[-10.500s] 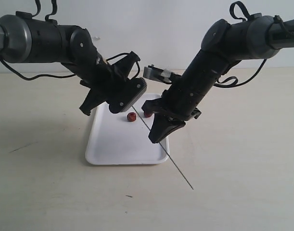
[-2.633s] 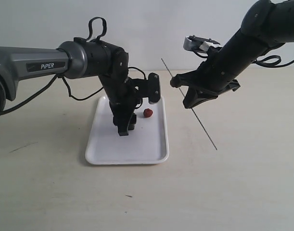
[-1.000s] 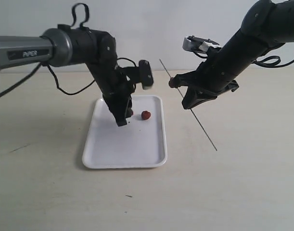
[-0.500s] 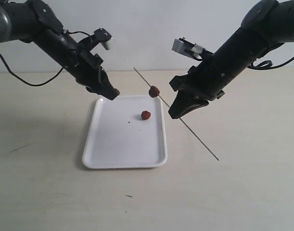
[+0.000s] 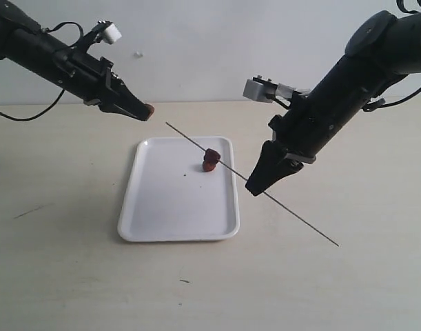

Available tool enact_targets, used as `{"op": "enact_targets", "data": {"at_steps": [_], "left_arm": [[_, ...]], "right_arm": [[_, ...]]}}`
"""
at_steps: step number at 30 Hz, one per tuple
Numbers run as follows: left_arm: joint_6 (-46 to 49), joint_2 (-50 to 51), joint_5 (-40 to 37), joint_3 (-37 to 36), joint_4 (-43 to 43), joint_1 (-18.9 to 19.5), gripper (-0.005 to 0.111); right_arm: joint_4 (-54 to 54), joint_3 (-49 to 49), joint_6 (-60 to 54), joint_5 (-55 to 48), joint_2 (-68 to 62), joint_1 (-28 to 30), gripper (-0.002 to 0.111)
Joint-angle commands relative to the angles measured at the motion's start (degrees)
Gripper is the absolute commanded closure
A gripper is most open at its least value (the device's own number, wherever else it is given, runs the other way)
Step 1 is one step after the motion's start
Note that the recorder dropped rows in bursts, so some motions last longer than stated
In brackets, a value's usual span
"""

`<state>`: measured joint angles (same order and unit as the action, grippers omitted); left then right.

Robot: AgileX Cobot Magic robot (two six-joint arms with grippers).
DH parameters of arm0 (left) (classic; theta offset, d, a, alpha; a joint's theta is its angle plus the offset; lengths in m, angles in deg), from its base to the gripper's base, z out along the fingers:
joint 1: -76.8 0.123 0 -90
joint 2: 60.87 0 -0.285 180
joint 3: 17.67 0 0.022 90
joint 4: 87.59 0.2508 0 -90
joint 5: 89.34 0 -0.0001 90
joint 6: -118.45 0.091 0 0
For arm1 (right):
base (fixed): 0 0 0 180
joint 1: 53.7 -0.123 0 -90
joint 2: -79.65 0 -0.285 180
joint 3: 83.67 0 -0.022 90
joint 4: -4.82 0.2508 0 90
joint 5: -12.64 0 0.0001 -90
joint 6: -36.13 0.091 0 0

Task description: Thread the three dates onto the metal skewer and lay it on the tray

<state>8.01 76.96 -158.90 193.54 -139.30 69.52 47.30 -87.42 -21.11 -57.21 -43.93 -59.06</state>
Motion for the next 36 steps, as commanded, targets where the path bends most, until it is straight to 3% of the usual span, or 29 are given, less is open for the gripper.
{"op": "enact_targets", "data": {"at_steps": [1, 15, 25, 36], "left_arm": [[-0.81, -0.71, -0.41, -0.14, -2.34, 1.45, 0.084], [-4.82, -1.04, -0.41, -0.26, -4.60, 1.21, 0.084], [-6.07, -1.04, -0.41, -1.08, -2.01, -2.04, 0.084], [-6.71, -1.04, -0.41, -1.08, -1.08, -3.08, 0.084]], "right_arm": [[0.62, 0.05, -5.02, -0.11, 0.00, 0.03, 0.108], [1.74, 0.05, -9.24, 4.27, -5.80, 0.03, 0.108], [4.08, -0.06, -10.05, 9.02, -5.57, 0.24, 0.108], [8.18, -0.06, -12.77, 5.57, -5.53, 2.03, 0.108]]}}
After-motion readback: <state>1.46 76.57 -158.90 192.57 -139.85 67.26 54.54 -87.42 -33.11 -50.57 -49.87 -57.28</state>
